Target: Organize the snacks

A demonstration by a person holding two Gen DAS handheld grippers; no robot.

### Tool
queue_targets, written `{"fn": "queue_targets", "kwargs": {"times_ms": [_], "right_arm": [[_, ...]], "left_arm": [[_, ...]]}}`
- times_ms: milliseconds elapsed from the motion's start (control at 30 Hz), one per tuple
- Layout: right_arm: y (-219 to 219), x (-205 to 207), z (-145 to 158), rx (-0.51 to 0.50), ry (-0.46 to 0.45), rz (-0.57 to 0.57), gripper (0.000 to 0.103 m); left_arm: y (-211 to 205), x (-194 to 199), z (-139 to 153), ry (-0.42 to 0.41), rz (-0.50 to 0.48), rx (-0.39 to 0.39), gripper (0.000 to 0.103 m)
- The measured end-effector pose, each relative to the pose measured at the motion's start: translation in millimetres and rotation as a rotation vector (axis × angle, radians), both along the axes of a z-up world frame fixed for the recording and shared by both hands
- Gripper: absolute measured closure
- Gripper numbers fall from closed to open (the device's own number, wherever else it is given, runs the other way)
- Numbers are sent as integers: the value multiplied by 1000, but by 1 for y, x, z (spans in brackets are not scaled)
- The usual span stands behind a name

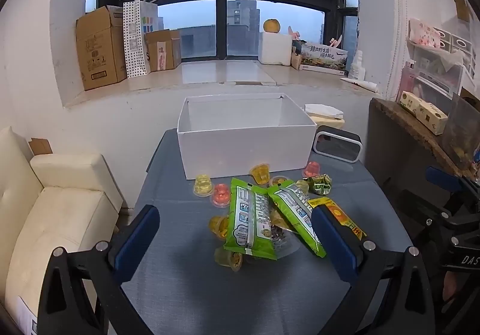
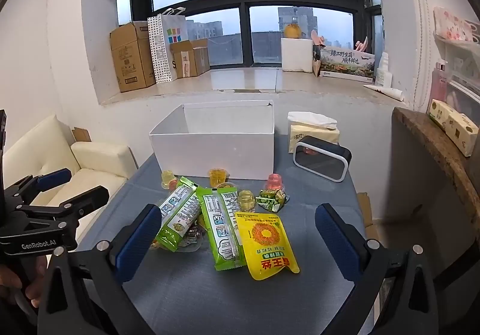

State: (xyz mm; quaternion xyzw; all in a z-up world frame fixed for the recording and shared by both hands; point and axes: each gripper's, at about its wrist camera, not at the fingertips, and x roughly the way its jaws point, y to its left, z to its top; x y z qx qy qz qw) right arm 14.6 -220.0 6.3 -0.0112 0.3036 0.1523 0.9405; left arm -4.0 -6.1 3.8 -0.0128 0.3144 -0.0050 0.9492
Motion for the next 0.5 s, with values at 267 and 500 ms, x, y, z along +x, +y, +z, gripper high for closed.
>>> {"fn": "queue_targets", "kwargs": {"times_ms": [267, 500], "right_arm": [[-3, 1, -2, 8, 5, -5, 0], [-4, 1, -3, 3, 9, -7, 0]], "left_arm": [[-1, 1, -2, 5, -2, -1, 0], [-1, 2, -1, 10, -4, -2, 0]]}}
